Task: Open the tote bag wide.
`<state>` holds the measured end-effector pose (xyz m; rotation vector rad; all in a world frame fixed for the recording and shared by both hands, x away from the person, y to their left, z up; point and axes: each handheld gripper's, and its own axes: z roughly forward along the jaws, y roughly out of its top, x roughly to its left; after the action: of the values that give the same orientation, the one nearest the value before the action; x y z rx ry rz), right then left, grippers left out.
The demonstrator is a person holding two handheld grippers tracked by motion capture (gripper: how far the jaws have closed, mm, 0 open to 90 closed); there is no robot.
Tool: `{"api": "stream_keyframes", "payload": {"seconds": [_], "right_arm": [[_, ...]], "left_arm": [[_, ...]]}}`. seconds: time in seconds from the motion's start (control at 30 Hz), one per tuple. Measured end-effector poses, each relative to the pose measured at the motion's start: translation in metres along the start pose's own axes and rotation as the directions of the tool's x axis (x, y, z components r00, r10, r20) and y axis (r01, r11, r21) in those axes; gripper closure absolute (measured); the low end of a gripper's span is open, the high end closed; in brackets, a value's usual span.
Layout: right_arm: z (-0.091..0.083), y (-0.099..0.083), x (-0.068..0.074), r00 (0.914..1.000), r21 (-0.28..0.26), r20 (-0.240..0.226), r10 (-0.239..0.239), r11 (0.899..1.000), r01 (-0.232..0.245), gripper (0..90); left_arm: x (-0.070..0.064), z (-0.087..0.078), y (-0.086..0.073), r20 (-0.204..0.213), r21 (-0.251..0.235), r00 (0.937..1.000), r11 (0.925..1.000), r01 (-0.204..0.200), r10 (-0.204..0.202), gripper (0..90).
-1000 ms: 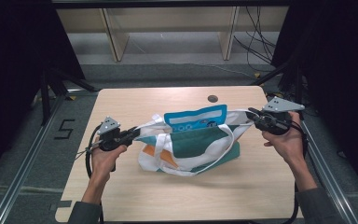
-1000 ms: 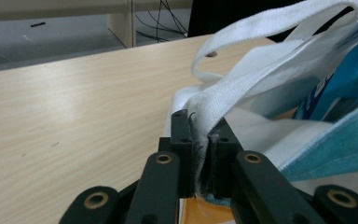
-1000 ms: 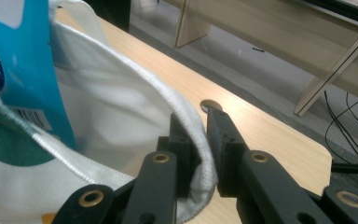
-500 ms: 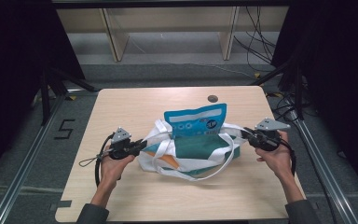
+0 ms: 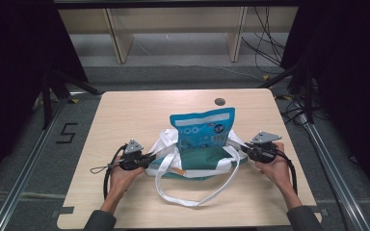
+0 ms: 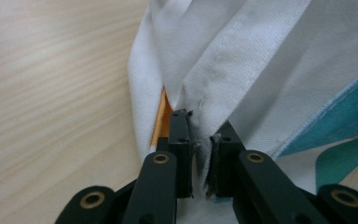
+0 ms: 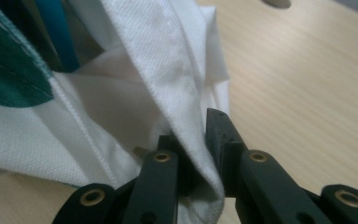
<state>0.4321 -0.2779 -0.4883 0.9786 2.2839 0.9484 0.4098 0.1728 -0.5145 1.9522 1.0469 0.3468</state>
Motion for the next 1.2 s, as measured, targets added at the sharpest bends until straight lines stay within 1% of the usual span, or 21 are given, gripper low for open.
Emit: {"api": "stream_keyframes", "payload": {"seconds": [0.07,0.1,0.13,0.23,0.27,0.33,0.37,0.4,0.43,0.47,0.5,0.53,0.6,0.7,0.77,0.8,0.9,0.93,1.03,1.1,1.2], "right_arm": [[0.007,-0.004,0.001,1.0,0.008,-0.01,-0.001,1.0,0.001,82.1],[0.01,-0.006,0.003,0.9998,0.028,-0.018,0.009,1.0,-0.009,82.2],[0.011,-0.008,0.004,0.9999,0.033,-0.015,0.007,0.999,-0.007,82.3],[0.013,-0.01,0.002,0.9999,0.004,-0.009,-0.003,1.0,0.004,82.4],[0.012,-0.01,0.003,1.0,0.006,0.0,-0.005,1.0,0.005,82.0],[0.009,-0.008,0.002,0.9992,0.008,0.013,0.039,0.999,-0.039,72.1],[0.009,-0.008,0.002,0.9992,0.008,0.013,0.039,0.999,-0.039,72.1],[-0.002,-0.003,-0.003,0.9935,0.0,0.048,0.103,0.995,-0.103,62.2],[-0.002,-0.003,-0.003,0.9935,0.0,0.048,0.103,0.995,-0.103,62.2],[-0.015,0.0,-0.011,0.9876,-0.057,0.042,0.151,0.987,-0.149,55.8],[-0.015,0.0,-0.011,0.9876,-0.057,0.042,0.151,0.987,-0.149,55.8],[-0.039,0.008,-0.017,0.9757,-0.124,0.013,0.219,0.969,-0.215,52.1],[-0.056,0.014,-0.016,0.9712,-0.181,0.0,0.238,0.955,-0.235,51.5],[-0.074,0.026,-0.008,0.9814,-0.252,-0.042,0.187,0.949,-0.192,49.2],[-0.078,0.031,-0.003,0.9825,-0.252,-0.072,0.172,0.95,-0.185,48.8],[-0.08,0.04,0.009,0.9853,-0.266,-0.112,0.129,0.951,-0.155,48.8],[-0.074,0.049,0.025,0.9832,-0.261,-0.166,0.076,0.958,-0.118,46.8],[-0.072,0.051,0.029,0.9811,-0.233,-0.184,0.059,0.967,-0.102,45.8],[-0.063,0.055,0.036,0.9756,-0.213,-0.216,0.037,0.973,-0.084,42.6],[-0.046,0.058,0.039,0.9635,-0.16,-0.266,0.033,0.984,-0.078,39.7],[-0.036,0.057,0.041,0.9572,-0.107,-0.289,0.004,0.994,-0.037,45.9]], "left_arm": [[-0.001,0.006,-0.004,-0.008,0.015,1.0,0.9999,0.006,-0.006,81.6],[0.0,0.007,-0.006,-0.003,0.035,0.9999,0.9992,-0.016,0.017,82.2],[-0.001,0.007,-0.006,-0.011,0.021,0.9999,0.9998,-0.004,0.004,82.7],[-0.003,0.006,-0.007,-0.016,0.024,0.9998,0.9997,-0.011,0.011,82.1],[-0.003,0.003,-0.004,-0.026,0.036,0.9996,0.9993,0.008,-0.007,79.6],[-0.005,-0.001,-0.001,-0.039,0.047,0.9992,0.9989,-0.007,0.009,74.3],[-0.005,-0.001,-0.001,-0.039,0.047,0.9992,0.9989,-0.007,0.009,69.6],[-0.007,-0.008,0.004,-0.037,0.041,0.9993,0.9992,-0.001,0.003,64.0],[-0.007,-0.008,0.004,-0.037,0.041,0.9993,0.9992,-0.001,0.003,59.6],[-0.005,-0.016,0.01,-0.042,0.045,0.9991,0.999,0.005,-0.003,52.4],[-0.005,-0.016,0.01,-0.042,0.045,0.9991,0.999,0.005,-0.003,47.3],[-0.002,-0.025,0.016,-0.053,0.052,0.9986,0.9986,0.013,-0.01,43.6],[-0.001,-0.035,0.023,-0.03,0.024,0.9991,0.9992,0.031,-0.03,39.6],[-0.004,-0.043,0.032,-0.039,-0.009,0.998,0.9988,0.049,-0.049,34.8],[-0.007,-0.05,0.04,-0.035,-0.031,0.9989,0.9991,0.029,-0.03,35.2],[-0.014,-0.05,0.046,-0.002,-0.059,0.9994,0.9977,0.033,-0.033,35.2],[-0.022,-0.044,0.054,0.03,-0.055,0.9995,0.9984,0.013,-0.011,34.6],[-0.023,-0.041,0.056,0.036,-0.039,0.9993,0.9992,-0.008,0.009,33.9],[-0.025,-0.031,0.06,0.058,-0.033,0.998,0.9992,-0.024,0.026,31.3],[-0.028,-0.018,0.063,0.054,-0.012,0.9975,0.9989,-0.045,0.046,31.3],[-0.026,-0.007,0.068,0.036,-0.014,0.9979,0.9984,-0.054,0.055,35.6]]}}
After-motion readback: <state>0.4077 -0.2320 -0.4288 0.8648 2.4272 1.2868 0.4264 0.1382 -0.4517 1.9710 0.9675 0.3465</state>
